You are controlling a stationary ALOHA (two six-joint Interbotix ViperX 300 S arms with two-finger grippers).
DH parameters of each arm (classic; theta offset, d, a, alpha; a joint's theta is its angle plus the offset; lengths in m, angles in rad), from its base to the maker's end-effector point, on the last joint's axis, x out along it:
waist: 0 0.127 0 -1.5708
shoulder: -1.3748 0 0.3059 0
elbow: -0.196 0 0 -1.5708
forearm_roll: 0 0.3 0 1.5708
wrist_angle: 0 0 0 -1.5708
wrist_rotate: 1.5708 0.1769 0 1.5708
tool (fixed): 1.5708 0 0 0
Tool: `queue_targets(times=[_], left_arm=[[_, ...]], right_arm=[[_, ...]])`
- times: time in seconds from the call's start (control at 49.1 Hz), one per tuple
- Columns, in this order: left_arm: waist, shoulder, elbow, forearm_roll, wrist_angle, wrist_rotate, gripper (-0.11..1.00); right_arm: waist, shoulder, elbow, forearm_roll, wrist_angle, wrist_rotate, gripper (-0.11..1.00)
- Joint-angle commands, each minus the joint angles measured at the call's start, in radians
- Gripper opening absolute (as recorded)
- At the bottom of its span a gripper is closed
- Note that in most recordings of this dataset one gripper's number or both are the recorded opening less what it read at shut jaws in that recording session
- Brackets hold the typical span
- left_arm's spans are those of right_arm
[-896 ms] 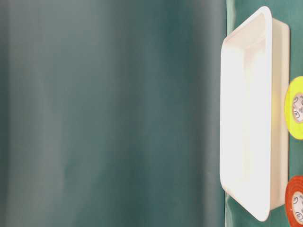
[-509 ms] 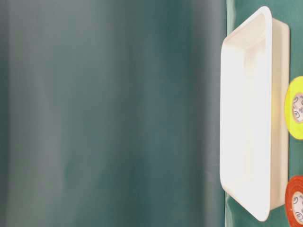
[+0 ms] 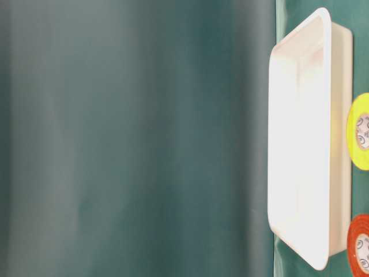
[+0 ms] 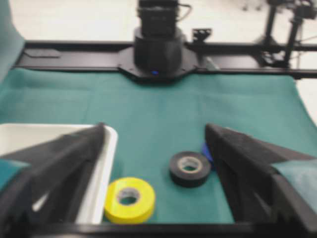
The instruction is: Pick up the tape from a random location and place it into the white case.
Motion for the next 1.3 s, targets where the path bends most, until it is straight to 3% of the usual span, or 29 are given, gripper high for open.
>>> queue_targets(times=[0.0,0.428,0.774,1.283], left_arm=[[0.0,0.006,-0.023,-0.002,0.009,0.0,0.99],[-0.002,0.006,-0.028,-0.002,0.02,-0.011,1.0],[-0.092,0.006,-0.031,-0.002,0.038,-0.017,1.0],[-0.107,0.018,-0.034,-0.002,0.041,-0.02,1.0]], right_arm=[[-0.006,0.014,-0.032,0.002,0.003,0.002,0.89],[-0.009,0.014,-0.041,-0.002,0.031,0.0,0.93],[-0.009,0.014,-0.041,-0.002,0.043,0.0,0.93],[-0.009,0.014,-0.041,-0.005,0.048,0.0,0.93]])
